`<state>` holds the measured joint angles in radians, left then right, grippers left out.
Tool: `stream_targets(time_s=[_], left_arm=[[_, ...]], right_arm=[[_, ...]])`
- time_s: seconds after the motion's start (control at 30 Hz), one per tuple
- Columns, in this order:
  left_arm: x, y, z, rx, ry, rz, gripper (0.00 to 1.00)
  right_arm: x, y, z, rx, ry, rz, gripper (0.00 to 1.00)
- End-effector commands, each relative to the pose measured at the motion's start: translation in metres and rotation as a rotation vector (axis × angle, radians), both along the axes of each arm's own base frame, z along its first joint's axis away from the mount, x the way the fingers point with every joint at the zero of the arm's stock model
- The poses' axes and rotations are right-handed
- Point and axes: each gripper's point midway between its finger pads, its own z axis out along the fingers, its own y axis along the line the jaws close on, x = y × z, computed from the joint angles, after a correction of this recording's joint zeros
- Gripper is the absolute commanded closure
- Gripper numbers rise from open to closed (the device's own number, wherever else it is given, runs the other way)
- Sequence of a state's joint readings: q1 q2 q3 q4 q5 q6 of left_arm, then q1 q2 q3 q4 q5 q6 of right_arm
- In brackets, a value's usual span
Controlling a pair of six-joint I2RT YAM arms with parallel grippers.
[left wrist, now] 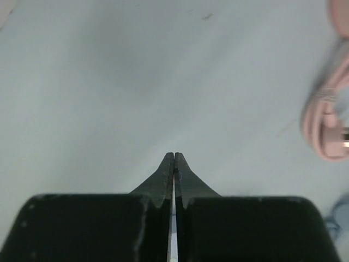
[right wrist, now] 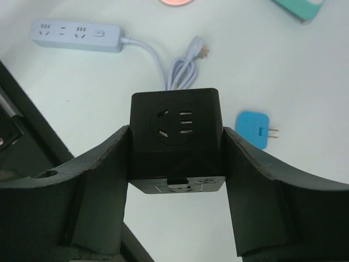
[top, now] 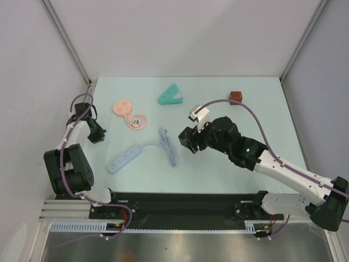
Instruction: Insert the plug
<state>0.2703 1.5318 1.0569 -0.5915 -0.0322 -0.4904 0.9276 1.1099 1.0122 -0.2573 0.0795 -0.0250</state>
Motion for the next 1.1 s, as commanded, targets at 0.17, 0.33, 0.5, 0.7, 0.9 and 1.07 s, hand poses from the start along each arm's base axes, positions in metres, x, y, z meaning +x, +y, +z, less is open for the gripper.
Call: stream_targets(time_s=[0.17,0.33,0.5,0.7,0.9,1.07], left_arm=[[-0.064,-0.002,-0.062,0.043,0.233,0.019,1.00],[-0.090,-0.051,-0.084,-0.083,0.255,-0.064,1.00],[-0.090,-0.115,-0.074,-0.207,0.185,-0.205,1.00],[-0.079,-0.142,-0.052,-0.234,0.140,-0.298,1.00],[-0.040,-0.104,0.001,-0.063,0.044,-0.263,1.00],[-0.032,-0.102,0.020,-0.046,-0.021,-0.285,0.92]], right_arm=[[-0.009,0.019,0.022,0.146,0.075,0.084,1.00],[-0.009,0.022,0.009,0.115,0.123,0.091,1.00],[-0.015,0.034,-0.024,0.076,0.258,0.123,1.00],[-0.035,0.081,-0.078,0.077,0.450,0.205,1.00],[-0.016,0.116,-0.115,0.094,0.522,0.149,1.00],[0.022,0.115,-0.163,-0.001,0.528,-0.004,1.00]])
